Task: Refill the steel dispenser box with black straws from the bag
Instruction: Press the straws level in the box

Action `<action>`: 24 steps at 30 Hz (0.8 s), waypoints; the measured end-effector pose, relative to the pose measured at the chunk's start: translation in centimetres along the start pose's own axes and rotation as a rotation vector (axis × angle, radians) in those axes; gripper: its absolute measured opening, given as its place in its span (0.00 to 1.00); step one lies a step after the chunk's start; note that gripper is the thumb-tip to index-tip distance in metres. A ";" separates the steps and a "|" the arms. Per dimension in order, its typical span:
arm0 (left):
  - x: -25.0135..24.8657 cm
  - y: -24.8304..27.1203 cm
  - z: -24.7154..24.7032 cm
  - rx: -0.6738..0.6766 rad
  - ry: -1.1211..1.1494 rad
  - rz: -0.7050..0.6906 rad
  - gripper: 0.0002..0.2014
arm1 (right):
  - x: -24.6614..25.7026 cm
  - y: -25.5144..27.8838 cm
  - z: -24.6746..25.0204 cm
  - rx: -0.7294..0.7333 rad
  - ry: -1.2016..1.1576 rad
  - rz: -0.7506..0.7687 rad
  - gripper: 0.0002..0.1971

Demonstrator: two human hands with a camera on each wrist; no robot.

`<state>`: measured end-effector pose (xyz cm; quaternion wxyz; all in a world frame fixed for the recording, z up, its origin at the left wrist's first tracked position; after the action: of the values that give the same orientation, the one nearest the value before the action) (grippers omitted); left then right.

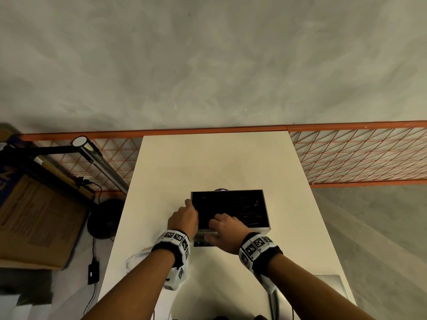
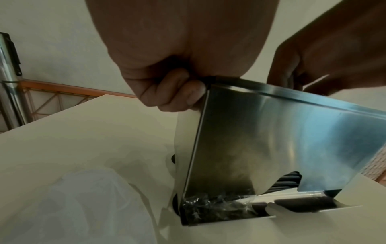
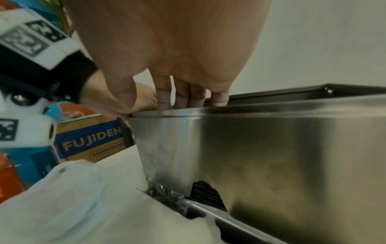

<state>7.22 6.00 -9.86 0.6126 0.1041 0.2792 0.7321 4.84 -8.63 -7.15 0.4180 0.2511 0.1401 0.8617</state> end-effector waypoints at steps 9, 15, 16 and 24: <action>-0.1 0.4 0.3 -0.023 -0.001 -0.009 0.13 | -1.1 -0.6 1.2 -0.153 0.005 -0.026 0.27; 0.0 0.3 0.2 -0.030 0.032 -0.005 0.13 | -3.6 -1.5 -0.1 0.043 0.003 -0.153 0.29; 0.0 0.3 0.1 -0.029 0.036 -0.005 0.13 | -3.9 -1.5 -0.4 0.069 -0.014 -0.181 0.29; 0.1 0.3 0.1 -0.027 0.049 0.011 0.14 | -2.7 -1.2 -0.2 0.058 -0.051 -0.180 0.27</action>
<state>7.02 6.10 -9.66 0.6029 0.0795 0.2838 0.7413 6.88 -10.04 -8.69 0.4899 0.2712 0.1762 0.8096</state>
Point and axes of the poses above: each hand's wrist, its own y-axis away from the middle knuckle, its own z-axis out of the back of the hand, x = y × z, the point moved 5 cm from there along -y, towards the middle knuckle, and after that the axes turned 12 degrees about x, right-handed, at the moved point
